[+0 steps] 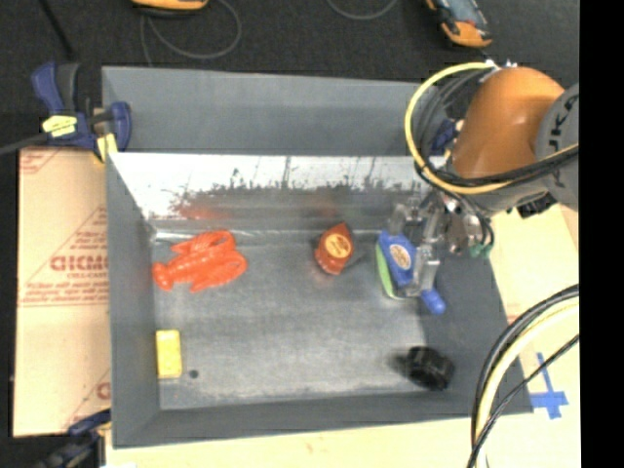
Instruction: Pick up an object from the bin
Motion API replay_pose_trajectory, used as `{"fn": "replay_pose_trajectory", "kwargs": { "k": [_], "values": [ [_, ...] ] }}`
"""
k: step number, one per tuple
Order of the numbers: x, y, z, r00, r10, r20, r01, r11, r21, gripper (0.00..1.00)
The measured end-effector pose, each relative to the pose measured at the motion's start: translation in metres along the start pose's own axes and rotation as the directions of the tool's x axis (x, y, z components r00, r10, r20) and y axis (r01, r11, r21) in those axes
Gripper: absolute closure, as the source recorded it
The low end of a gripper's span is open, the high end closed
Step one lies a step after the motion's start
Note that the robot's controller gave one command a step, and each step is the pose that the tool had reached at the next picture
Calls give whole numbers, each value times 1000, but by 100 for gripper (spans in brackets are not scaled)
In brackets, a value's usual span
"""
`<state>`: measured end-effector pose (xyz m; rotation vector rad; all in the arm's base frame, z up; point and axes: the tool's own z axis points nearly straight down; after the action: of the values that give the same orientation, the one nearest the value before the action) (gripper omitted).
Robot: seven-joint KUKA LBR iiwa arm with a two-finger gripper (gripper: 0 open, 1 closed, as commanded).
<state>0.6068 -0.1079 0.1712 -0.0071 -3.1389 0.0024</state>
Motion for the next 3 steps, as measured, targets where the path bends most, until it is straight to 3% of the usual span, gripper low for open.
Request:
{"fn": "replay_pose_trajectory", "kwargs": {
  "k": [1, 2, 3],
  "values": [
    [-1, 0, -5, 1000, -2, 7, 2, 1000, 1, 0],
    [-3, -35, 71, 999, 36, 12, -36, 999, 0, 0],
    [-2, -33, 94, 931, 365, 15, -365, 931, -7, 0]
  ]
}}
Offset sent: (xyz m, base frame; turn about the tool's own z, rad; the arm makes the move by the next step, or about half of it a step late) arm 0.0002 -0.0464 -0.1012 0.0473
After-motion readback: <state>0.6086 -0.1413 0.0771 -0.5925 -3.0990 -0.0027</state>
